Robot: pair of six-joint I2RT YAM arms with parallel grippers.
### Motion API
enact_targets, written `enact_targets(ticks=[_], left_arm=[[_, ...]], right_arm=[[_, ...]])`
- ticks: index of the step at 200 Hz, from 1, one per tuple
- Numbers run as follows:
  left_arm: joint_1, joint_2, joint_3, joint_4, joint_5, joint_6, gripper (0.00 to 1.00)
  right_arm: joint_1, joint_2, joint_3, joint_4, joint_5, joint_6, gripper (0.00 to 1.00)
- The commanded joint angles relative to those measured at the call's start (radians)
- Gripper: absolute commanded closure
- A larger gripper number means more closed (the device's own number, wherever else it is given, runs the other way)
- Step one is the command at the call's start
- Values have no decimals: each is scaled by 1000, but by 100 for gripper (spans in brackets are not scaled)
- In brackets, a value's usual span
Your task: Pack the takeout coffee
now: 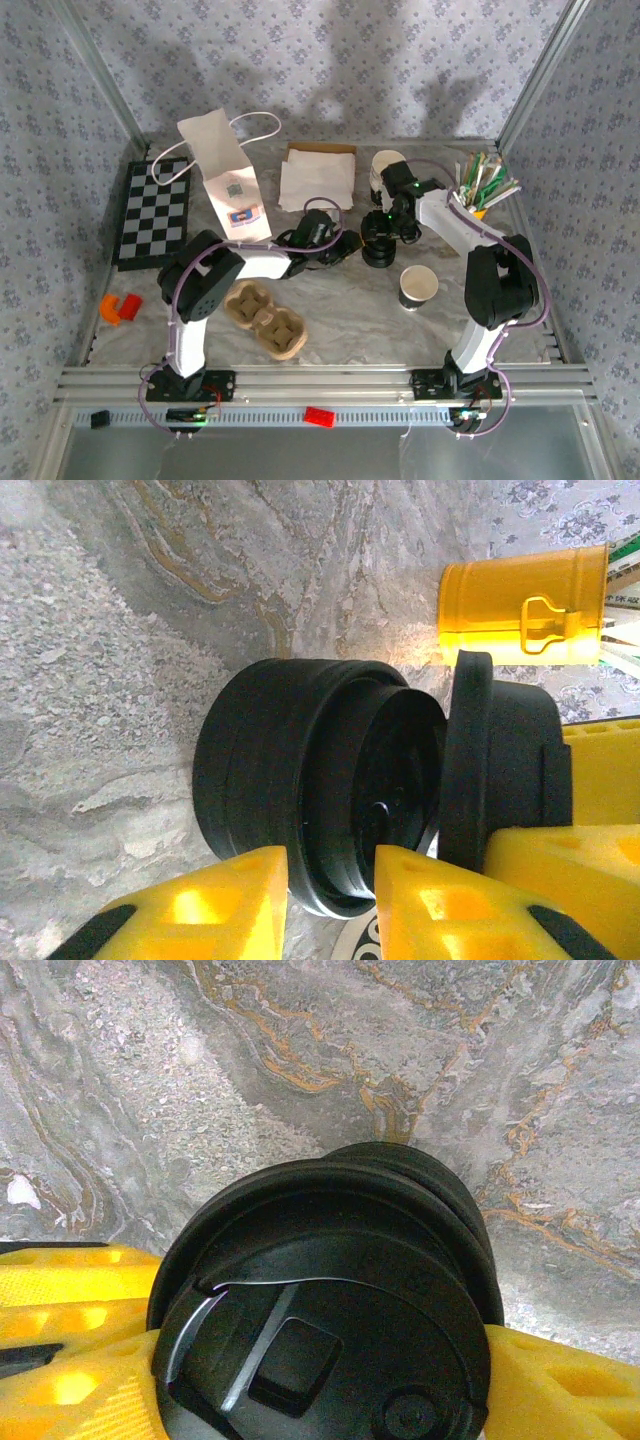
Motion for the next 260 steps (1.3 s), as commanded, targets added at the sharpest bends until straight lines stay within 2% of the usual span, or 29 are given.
enact_targets(ticks=[1, 25, 58, 121, 200, 233, 260], left_arm=[[-3, 27, 17, 56, 17, -19, 72], [-2, 23, 16, 55, 21, -14, 73], [0, -37, 26, -52, -15, 54, 73], [-13, -184, 5, -209, -45, 167, 66], [-70, -293, 43, -388, -40, 297, 60], [-82, -303, 48, -417, -54, 325, 58], [-88, -303, 51, -420, -57, 330, 56]], right_arm=[[-9, 0, 9, -20, -32, 16, 28], [-10, -9, 19, -38, -7, 16, 28], [-8, -42, 63, -101, 79, 19, 28], [18, -224, 68, -294, 228, 96, 28], [146, -490, -93, -497, 378, 289, 27], [205, -552, -196, -476, 386, 349, 27], [206, -566, -264, -424, 371, 356, 27]])
